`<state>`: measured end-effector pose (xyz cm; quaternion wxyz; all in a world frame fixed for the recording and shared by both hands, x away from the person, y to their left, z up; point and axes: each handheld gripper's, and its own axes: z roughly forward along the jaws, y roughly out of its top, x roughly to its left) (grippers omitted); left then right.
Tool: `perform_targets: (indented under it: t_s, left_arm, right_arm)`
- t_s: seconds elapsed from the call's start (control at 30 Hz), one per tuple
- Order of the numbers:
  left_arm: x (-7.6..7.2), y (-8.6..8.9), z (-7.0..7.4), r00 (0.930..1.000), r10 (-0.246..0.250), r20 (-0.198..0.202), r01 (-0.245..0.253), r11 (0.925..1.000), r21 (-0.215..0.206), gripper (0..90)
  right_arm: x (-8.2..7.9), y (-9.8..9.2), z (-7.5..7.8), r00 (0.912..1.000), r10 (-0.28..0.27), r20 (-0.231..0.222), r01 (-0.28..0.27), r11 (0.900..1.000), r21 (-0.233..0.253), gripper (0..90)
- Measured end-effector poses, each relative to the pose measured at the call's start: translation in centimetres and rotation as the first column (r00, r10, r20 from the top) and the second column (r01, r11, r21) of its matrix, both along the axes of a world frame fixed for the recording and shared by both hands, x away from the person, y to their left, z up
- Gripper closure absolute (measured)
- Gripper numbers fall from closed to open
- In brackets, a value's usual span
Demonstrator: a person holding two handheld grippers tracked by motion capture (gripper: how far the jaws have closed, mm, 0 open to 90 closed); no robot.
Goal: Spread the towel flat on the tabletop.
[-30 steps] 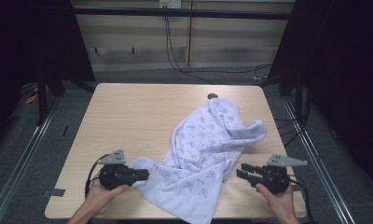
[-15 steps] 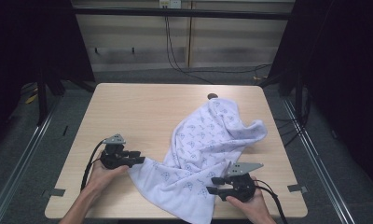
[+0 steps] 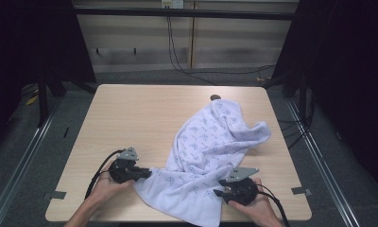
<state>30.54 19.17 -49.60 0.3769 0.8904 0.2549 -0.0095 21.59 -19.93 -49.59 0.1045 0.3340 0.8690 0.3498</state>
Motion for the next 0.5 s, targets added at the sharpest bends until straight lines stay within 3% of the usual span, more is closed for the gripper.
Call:
perform_targets:
  t_s: [0.1, 0.17, 0.2, 0.23, 0.27, 0.3, 0.37, 0.4, 0.43, 0.5]
  left_arm:
    - [-1.1, 0.7, 0.0, 0.9983, -0.013, -0.057, 0.011, 0.9986, -0.051, 87.2]
    - [-1.5, 1.5, 0.3, 0.9971, -0.010, -0.076, 0.002, 0.9954, -0.095, 87.3]
    - [-1.9, 2.1, 0.7, 0.9964, -0.006, -0.084, -0.007, 0.9883, -0.153, 87.4]
    - [-2.1, 2.6, 1.1, 0.9964, -0.003, -0.084, -0.012, 0.9825, -0.186, 87.5]
    - [-2.5, 3.2, 1.7, 0.9966, 0.008, -0.082, -0.027, 0.9712, -0.237, 87.5]
    - [-3.0, 3.9, 2.5, 0.9973, 0.009, -0.073, -0.031, 0.9549, -0.295, 87.6]
    - [-3.8, 4.8, 3.6, 0.9977, 0.027, -0.063, -0.047, 0.9320, -0.359, 87.6]
    - [-4.4, 5.3, 4.5, 0.9985, 0.028, -0.046, -0.045, 0.9155, -0.400, 87.7]
    - [-4.8, 5.6, 4.9, 0.9987, 0.036, -0.036, -0.048, 0.9083, -0.416, 87.6]
    - [-5.8, 6.2, 6.0, 0.9988, 0.043, -0.023, -0.048, 0.9063, -0.420, 87.6]
  right_arm:
    - [-0.1, 0.0, 0.1, 0.9998, 0.007, -0.017, -0.007, 1.000, 0.007, 82.8]
    - [0.1, -0.2, 0.1, 0.9988, 0.001, -0.049, 0.001, 0.999, 0.034, 86.9]
    - [0.2, -0.4, 0.2, 0.9981, -0.002, -0.061, 0.004, 0.999, 0.037, 87.2]
    - [0.4, -0.9, 0.4, 0.9970, -0.006, -0.078, 0.012, 0.997, 0.074, 87.5]
    - [0.4, -1.3, 0.6, 0.9964, -0.013, -0.084, 0.022, 0.995, 0.102, 87.6]
    - [0.3, -1.9, 1.1, 0.9966, -0.021, -0.080, 0.032, 0.989, 0.145, 87.7]
    - [-0.2, -3.6, 2.7, 0.9962, -0.064, -0.060, 0.076, 0.972, 0.221, 87.8]
    - [-0.5, -4.1, 3.2, 0.9961, -0.074, -0.048, 0.083, 0.967, 0.241, 87.8]
    - [-1.0, -5.0, 4.2, 0.9956, -0.090, -0.026, 0.093, 0.960, 0.262, 87.8]
    - [-2.0, -6.2, 5.5, 0.9946, -0.103, -0.010, 0.101, 0.944, 0.315, 87.8]
